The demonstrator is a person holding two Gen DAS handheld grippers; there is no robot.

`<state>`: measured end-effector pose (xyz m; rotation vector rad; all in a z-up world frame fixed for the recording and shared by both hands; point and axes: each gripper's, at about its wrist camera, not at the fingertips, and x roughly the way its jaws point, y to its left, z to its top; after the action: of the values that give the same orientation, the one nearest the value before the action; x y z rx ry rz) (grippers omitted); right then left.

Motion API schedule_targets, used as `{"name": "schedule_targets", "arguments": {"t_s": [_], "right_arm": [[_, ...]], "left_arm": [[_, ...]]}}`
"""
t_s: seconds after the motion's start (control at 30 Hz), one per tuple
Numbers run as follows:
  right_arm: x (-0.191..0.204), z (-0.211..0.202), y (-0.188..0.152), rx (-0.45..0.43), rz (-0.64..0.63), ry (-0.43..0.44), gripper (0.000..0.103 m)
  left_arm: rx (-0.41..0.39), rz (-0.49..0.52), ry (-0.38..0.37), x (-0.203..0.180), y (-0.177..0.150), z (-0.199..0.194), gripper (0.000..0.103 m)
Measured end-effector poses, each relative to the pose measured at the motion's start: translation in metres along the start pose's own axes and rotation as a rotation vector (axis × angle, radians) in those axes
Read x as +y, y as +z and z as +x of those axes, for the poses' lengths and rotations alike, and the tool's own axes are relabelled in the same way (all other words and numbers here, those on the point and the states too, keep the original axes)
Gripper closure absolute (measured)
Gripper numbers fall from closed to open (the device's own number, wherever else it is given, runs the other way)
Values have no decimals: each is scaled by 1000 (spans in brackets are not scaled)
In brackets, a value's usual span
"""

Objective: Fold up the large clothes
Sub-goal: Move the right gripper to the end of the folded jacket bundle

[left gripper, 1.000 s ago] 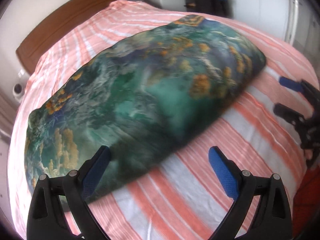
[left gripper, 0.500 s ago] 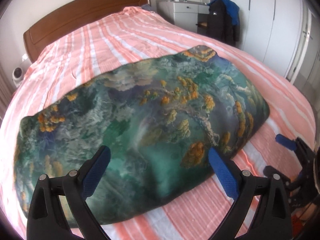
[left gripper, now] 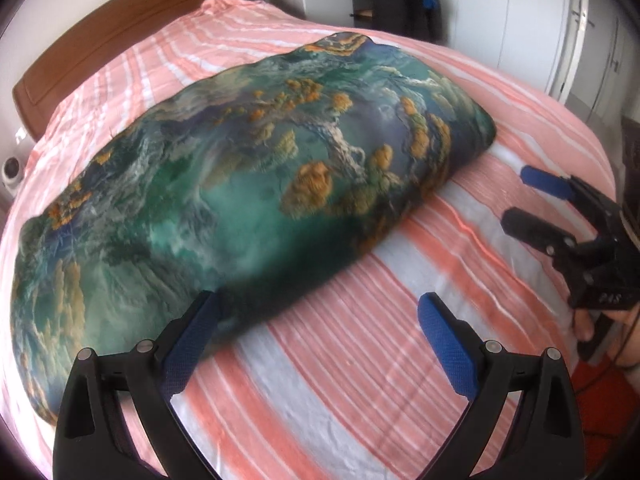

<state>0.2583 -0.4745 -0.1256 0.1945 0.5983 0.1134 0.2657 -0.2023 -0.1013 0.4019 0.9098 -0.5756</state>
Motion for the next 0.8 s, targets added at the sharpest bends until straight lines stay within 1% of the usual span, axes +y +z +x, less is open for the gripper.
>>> {"name": "schedule_targets", "arguments": {"t_s": [0.13,0.23,0.3,0.37,0.47,0.6,0.67,0.73,0.8], "right_arm": [[-1,-1,0,0,2,-3,10],[-2,-1,-1,5,8,-2,10],[-2,-1,0,5,7,-1,10],[-2,-1,0,6,4,-1,10],[-1,1,0,9,1,0,10],[-1,1,0,7,4,2,10],[-1,1,1,7,9,5,10],[-5,0,2,7,32,15,10],[-12,-2,3,6,70,23,10]], "left_arm": [[5,-53,-36,0,-10,-10,4],[-11,-75,-41,2,-13,-22,4],[-29,-95,-39,6,-9,-30,4],[-48,-126,-30,14,4,-31,4],[-80,-174,4,30,16,-34,4],[-104,-228,60,45,27,-24,4],[-88,-242,75,46,27,-14,4],[-60,-246,50,41,22,-5,4],[-46,-208,43,31,18,-3,4]]}}
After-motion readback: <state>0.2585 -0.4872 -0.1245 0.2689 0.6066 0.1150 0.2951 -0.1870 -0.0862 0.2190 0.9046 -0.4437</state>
